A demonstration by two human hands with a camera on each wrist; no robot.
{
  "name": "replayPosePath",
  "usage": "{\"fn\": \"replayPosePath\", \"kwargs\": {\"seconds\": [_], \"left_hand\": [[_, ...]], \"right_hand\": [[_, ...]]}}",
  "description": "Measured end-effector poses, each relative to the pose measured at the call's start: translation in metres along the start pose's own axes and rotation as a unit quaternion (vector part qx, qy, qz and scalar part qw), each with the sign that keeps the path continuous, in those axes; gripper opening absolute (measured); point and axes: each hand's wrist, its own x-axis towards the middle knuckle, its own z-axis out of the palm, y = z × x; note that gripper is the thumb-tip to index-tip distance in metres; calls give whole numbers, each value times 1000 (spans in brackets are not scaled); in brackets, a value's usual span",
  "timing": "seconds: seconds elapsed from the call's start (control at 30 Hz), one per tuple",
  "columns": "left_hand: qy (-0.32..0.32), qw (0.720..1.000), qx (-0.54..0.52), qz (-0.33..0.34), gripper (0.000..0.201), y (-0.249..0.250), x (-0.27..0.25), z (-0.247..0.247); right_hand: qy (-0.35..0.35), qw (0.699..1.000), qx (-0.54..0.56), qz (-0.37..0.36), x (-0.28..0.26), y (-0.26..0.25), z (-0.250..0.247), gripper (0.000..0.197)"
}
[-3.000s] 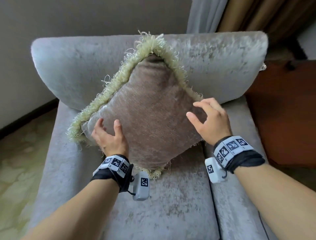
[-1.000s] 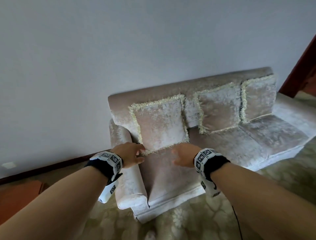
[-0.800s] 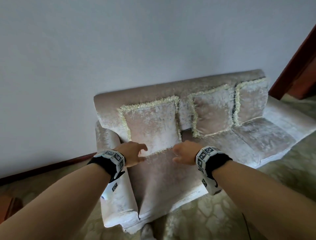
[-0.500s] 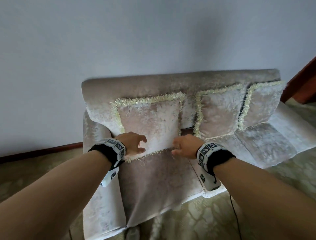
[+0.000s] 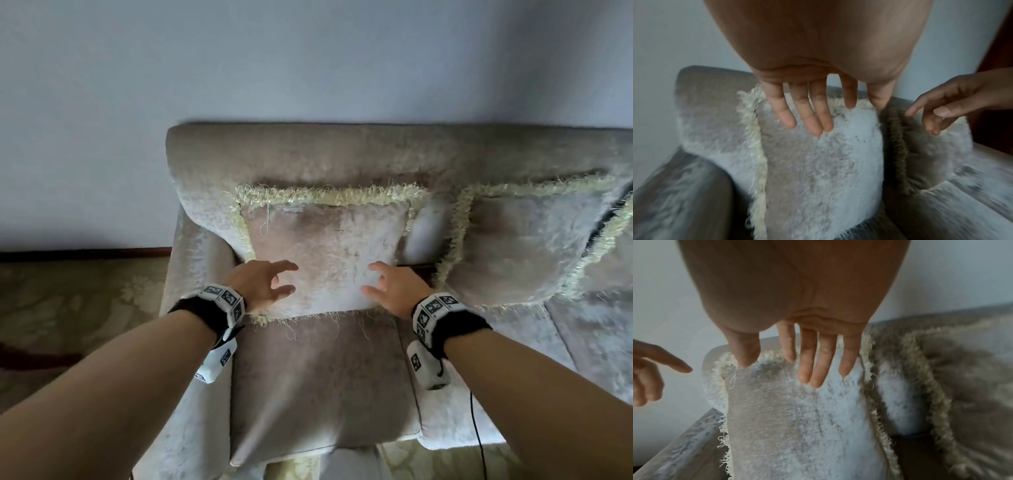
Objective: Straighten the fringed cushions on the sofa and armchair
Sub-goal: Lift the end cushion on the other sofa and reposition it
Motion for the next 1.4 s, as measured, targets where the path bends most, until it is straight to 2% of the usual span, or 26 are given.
{"fn": "replayPosePath", "kwargs": {"seconds": [0.13,0.23,0.33,0.43,0.5,0.6,0.77,0.93,1.03,1.13,1.23,1.33,1.4], "left_hand": [[86,991,-74,-74,61,-19,29,39],[140,974,-141,-109,63,-38,53,71],[221,955,-137,-146,67,-59,81,100],[335,922,-146,-130,75,-83,118,132],[377,908,-154,-102,80,-96,138,155],[386,896,-191,-106,92,-106,161,180],[371,893,-214,-138,111,-113,184,185],[395,888,-197,-129,104,-123,202,184],[407,863,-280,-104,106,-116,205,193],[431,842,-315,-77,107,-105,196,197],[444,819,-356,-68,99,-92,182,198],[438,792,-411,-103,97,-76,166,208],[454,768,-432,-131,87,-66,160,217]], "right_hand": [[90,990,101,-34,55,47,30,71],[151,976,156,-16,86,80,60,75],[234,955,181,-14,113,105,85,80],[315,923,217,-42,150,129,111,85],[348,916,201,-28,173,145,125,88],[359,910,205,-3,198,154,141,92],[371,892,250,-63,229,151,160,91],[397,870,278,-91,249,151,171,89],[419,850,283,-148,250,152,169,89],[423,835,283,-210,241,150,155,94],[433,833,236,-250,225,143,128,95],[413,848,199,-266,212,124,82,87],[391,865,148,-277,211,108,45,85]]}}
